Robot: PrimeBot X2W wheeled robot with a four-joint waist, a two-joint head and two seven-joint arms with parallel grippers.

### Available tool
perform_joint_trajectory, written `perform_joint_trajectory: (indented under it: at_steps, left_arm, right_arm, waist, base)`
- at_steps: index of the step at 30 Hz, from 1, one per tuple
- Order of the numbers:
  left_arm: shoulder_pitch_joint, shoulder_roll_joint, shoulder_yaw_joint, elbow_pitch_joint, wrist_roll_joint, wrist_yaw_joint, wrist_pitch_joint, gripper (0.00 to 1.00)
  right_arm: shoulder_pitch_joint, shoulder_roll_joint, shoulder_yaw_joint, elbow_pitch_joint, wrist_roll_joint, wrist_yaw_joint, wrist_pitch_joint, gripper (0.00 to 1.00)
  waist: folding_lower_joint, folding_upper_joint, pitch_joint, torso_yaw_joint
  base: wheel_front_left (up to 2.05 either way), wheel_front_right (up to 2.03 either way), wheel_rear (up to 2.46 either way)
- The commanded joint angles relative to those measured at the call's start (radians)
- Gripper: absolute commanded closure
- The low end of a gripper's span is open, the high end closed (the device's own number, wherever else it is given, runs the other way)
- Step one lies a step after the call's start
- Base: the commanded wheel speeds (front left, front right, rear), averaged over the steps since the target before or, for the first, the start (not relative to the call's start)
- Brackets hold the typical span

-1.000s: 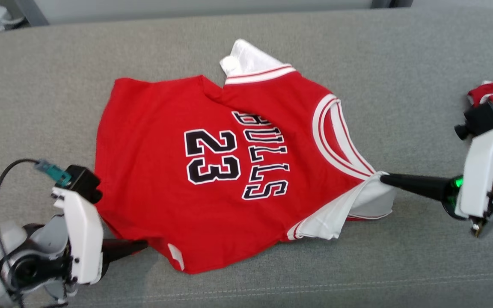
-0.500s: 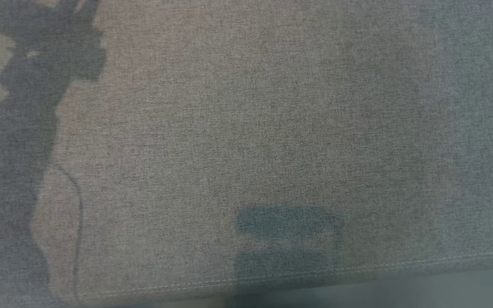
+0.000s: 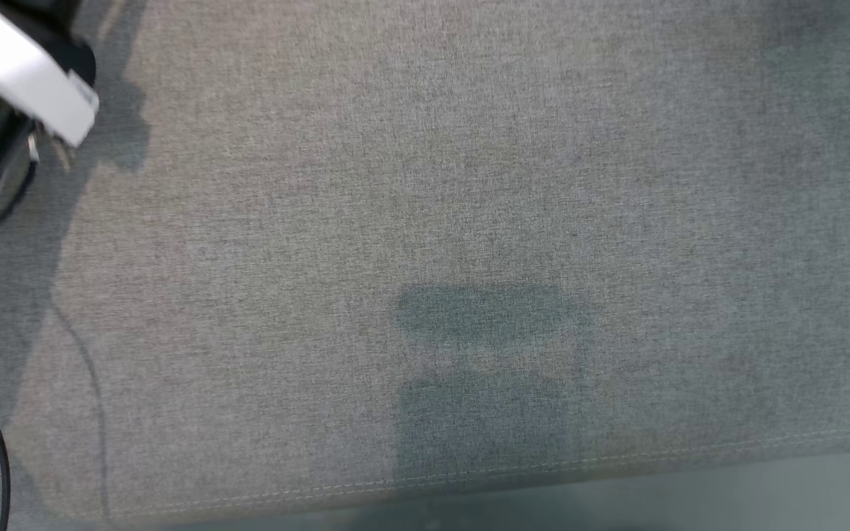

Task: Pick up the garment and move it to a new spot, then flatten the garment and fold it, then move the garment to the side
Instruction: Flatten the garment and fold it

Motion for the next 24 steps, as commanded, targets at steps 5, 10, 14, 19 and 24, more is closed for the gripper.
perform_joint_trajectory:
  at_steps: [5,10,14,19,24]
  left_arm:
    - [0.147,0.074,0.113,-0.050,0.053,-0.007,-0.008,1.00]
    - [0.317,0.044,0.229,-0.045,0.109,-0.007,-0.009,1.00]
    - [0.439,0.015,0.272,-0.032,0.144,-0.007,-0.009,1.00]
    - [0.547,-0.005,0.296,-0.007,0.166,-0.007,-0.009,1.00]
    - [0.637,-0.011,0.310,0.026,0.177,-0.007,-0.009,1.00]
  right_arm:
    - [0.213,-0.124,-0.011,-0.185,0.121,0.005,0.099,1.00]
    - [0.381,-0.181,0.008,-0.303,0.216,0.005,0.170,1.00]
    - [0.484,-0.205,0.043,-0.367,0.260,0.005,0.202,1.00]
    - [0.573,-0.213,0.091,-0.416,0.283,0.005,0.198,1.00]
    - [0.633,-0.208,0.130,-0.436,0.298,0.005,0.178,1.00]
  waist:
    - [-0.0001,0.0000,-0.074,0.020]
    - [-0.0001,0.0000,-0.169,0.029]
    - [-0.0001,0.0000,-0.248,0.027]
    - [-0.0001,0.0000,-0.338,0.019]
    - [-0.0001,0.0000,-0.414,0.011]
  base:
    - [0.00,0.00,0.00]
    - [0.00,0.00,0.00]
    - [0.00,0.00,0.00]
    - [0.00,0.00,0.00]
    - [0.00,0.00,0.00]
